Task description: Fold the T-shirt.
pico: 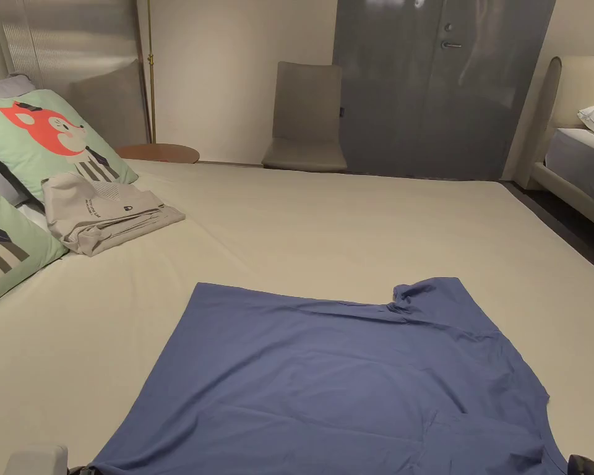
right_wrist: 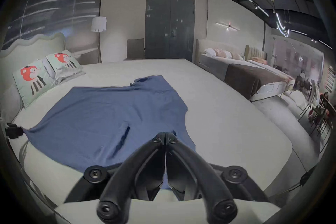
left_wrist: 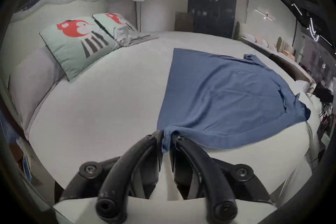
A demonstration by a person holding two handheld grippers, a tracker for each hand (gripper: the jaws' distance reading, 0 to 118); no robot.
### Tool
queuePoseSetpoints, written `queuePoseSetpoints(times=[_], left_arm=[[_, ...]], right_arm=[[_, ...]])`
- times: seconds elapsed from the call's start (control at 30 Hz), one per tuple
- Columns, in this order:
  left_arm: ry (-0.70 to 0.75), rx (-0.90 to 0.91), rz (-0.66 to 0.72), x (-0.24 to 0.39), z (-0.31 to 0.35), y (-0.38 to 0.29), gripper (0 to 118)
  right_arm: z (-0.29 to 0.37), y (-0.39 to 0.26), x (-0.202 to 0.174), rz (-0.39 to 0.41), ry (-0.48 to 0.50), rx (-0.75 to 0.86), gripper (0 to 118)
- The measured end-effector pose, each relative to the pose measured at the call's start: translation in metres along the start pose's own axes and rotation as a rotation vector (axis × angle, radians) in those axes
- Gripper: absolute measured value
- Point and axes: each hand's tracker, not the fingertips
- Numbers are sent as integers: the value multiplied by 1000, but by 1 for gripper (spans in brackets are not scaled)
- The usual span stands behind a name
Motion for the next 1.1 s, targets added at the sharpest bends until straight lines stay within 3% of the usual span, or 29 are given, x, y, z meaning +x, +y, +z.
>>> queuePoseSetpoints(times=[0.03, 0.1, 0.13, 0.27, 0.33, 0.47, 0.6, 0.8, 1.1], left_arm=[[-10, 6, 5, 0, 1, 2, 5], [-17, 15, 9, 2, 4, 5, 5], [-19, 17, 11, 2, 5, 6, 5], [-31, 8, 37, 2, 4, 5, 5], [-27, 0, 37, 3, 1, 2, 5], [-18, -13, 41, 4, 1, 2, 5], [-15, -8, 61, 1, 3, 8, 5], [-3, 42, 140, -14, 0, 46, 5], [-27, 26, 211, -7, -82, 156, 5]], right_arm=[[-5, -4, 4, 1, -16, -33, 34], [-17, -13, 13, -11, -15, -138, 104], [-23, -20, 17, -29, -17, -177, 110], [-36, -41, 27, -34, -26, -262, 94], [-39, -48, 30, -42, -16, -270, 70], [-34, -48, 25, -23, 25, -241, 5], [-22, -36, 24, -27, 36, -165, 5], [-13, 4, 37, -153, 54, -26, 4], [-94, 80, 35, -214, 40, -37, 4]])
